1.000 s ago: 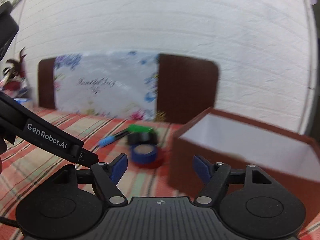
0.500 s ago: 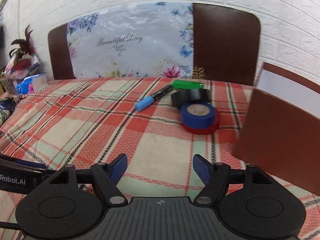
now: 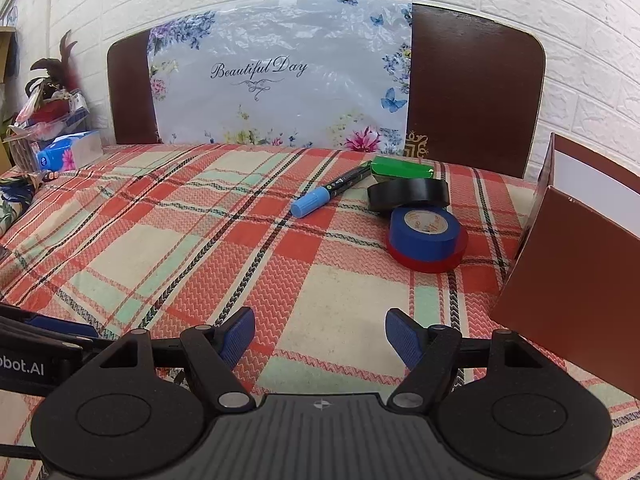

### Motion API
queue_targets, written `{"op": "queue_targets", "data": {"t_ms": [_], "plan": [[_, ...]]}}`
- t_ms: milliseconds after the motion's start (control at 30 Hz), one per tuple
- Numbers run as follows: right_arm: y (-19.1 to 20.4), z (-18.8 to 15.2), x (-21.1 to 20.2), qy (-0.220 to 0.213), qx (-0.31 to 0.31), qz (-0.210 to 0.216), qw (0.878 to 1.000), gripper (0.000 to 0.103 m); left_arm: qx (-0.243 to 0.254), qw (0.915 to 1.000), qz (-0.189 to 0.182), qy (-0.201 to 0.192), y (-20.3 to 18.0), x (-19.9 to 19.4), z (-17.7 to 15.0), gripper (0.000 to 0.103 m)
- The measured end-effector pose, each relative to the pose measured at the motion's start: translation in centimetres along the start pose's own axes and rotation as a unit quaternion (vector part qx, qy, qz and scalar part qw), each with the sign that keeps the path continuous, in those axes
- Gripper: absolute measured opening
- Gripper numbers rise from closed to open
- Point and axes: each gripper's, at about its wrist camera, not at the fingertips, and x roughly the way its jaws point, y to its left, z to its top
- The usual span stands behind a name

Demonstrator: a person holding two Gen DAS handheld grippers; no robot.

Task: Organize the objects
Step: 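Grasp the blue-capped marker with the right gripper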

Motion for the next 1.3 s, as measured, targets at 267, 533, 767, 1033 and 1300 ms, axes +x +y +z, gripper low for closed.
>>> {"op": "queue_targets", "data": {"t_ms": [267,533,767,1033,1300], "plan": [[-0.2,-0.1,0.0,-0.002,0.011,0.001,1.000,0.071,0.002,0.9999,0.017,0.002,-0.3,0.0,0.0,0.069],[-0.6,0.1,0.3,-0.007,0.012,0.000,1.000,0.071,0.001,0.9986,0.051,-0.011,0.1,0.4,1.4,0.069],[-0.8,3.4,2.3,-0.043,-0.027,0.005,0.999,0.071,0.010,0.9908,0.120,-0.062,1.8,1.5,5.2,0.069],[-0.3,7.8,9.5,-0.028,-0.036,0.015,0.999,0.062,0.004,0.9853,0.155,-0.071,3.5,2.7,7.3,0.069],[0.5,7.8,12.9,0.006,-0.048,0.006,0.999,0.017,-0.011,0.9938,0.096,-0.055,3.5,2.5,7.8,0.069]]}}
